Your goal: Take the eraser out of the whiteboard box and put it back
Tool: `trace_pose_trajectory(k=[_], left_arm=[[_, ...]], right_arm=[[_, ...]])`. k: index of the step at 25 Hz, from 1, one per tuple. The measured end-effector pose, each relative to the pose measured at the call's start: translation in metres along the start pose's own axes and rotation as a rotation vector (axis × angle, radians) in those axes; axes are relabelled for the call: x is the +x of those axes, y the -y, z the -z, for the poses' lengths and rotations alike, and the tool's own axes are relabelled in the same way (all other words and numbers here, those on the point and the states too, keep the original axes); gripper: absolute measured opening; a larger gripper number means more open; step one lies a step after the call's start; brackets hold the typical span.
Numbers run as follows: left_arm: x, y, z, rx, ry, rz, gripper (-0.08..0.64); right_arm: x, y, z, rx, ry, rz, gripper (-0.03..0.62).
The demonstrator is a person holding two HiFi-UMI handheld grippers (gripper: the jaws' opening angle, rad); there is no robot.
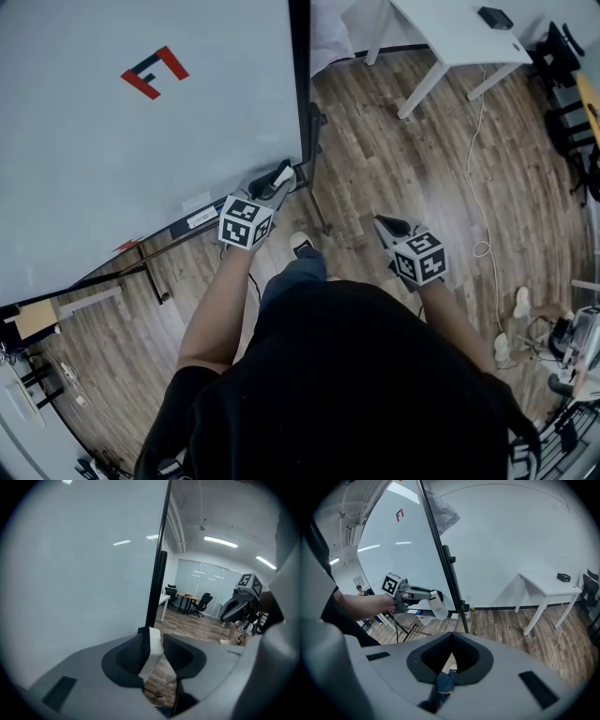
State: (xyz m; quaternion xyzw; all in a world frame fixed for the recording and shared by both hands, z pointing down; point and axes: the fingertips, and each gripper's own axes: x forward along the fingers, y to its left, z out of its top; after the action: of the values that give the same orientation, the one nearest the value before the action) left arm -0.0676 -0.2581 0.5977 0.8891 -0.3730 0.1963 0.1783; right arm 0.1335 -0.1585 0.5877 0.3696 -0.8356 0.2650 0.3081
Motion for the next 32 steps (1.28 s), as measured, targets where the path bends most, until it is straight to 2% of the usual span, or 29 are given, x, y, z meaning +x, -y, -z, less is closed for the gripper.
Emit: trace_pose_trajectory(k=[14, 23, 32], left_arm=[[0.020, -0.013, 0.035, -0.025, -0.058, 0.024, 0.144], [0.026, -0.012, 0.035, -0.009, -0.055, 0.056, 0.150], [0.024, -0.013, 0.038, 0.019, -0.084, 0.046, 0.197]], right_arm=[[0.016, -0.005, 0.004, -0.003, -0.039, -0.008, -0.005], [0.023, -0.006, 0.004, 0.004, -0.048, -0.005, -0.005], [0.016, -0.011, 0.003, -0.006, -0.038, 0.000, -0.005]])
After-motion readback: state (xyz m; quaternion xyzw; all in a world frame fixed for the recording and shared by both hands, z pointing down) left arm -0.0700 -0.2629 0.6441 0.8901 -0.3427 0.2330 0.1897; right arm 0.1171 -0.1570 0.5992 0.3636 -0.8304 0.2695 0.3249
